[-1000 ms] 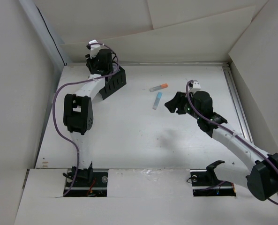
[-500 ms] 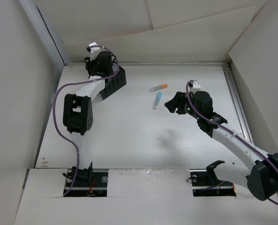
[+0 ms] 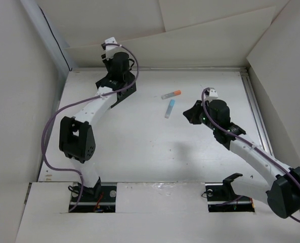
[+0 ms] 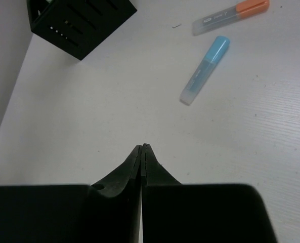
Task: Sort the stationery into containers
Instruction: Place the stationery in the storage box, then pick up the stationery from the center of the board, then place the stationery in the storage box.
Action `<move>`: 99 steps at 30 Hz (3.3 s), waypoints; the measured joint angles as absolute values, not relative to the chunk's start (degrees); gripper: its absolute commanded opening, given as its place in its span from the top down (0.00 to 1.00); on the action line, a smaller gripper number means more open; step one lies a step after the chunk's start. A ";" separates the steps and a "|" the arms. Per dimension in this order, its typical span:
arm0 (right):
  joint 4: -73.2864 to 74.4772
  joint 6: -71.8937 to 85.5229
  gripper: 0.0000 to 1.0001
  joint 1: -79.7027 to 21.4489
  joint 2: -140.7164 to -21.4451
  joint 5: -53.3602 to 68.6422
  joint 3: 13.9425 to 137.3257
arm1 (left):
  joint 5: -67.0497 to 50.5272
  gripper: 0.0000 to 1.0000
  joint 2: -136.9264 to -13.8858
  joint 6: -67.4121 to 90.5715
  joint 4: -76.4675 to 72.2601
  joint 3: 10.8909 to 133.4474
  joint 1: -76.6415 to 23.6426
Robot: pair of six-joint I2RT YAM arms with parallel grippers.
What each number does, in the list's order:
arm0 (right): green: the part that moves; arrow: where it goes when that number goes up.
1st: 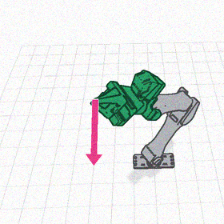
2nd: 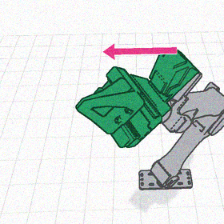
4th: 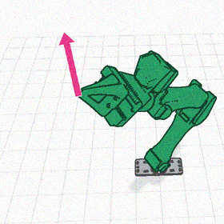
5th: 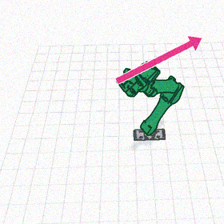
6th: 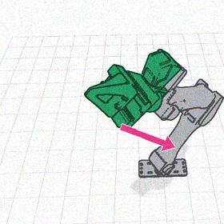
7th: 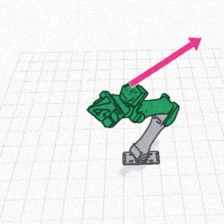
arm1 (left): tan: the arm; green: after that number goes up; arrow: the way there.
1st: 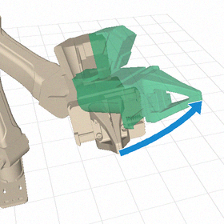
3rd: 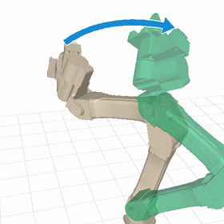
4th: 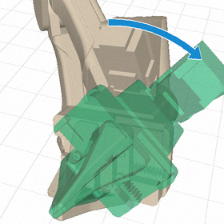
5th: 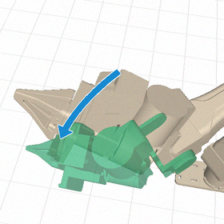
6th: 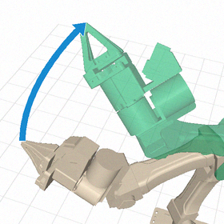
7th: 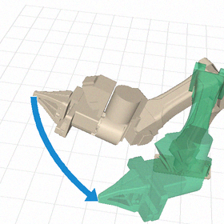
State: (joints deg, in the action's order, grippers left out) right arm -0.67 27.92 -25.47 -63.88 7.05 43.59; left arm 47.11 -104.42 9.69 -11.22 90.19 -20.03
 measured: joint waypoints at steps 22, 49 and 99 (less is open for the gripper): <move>-0.43 29.61 0.35 -23.18 -57.04 -0.78 41.04 | 11.64 0.48 -129.01 17.04 4.51 99.88 -42.63; -0.45 29.82 0.35 -22.46 -57.04 1.10 40.32 | 14.20 0.60 -141.67 13.93 8.82 117.40 -42.15; -0.49 29.85 0.35 -22.46 -55.72 4.38 40.27 | 33.28 0.85 -115.63 17.17 -3.20 100.36 -11.84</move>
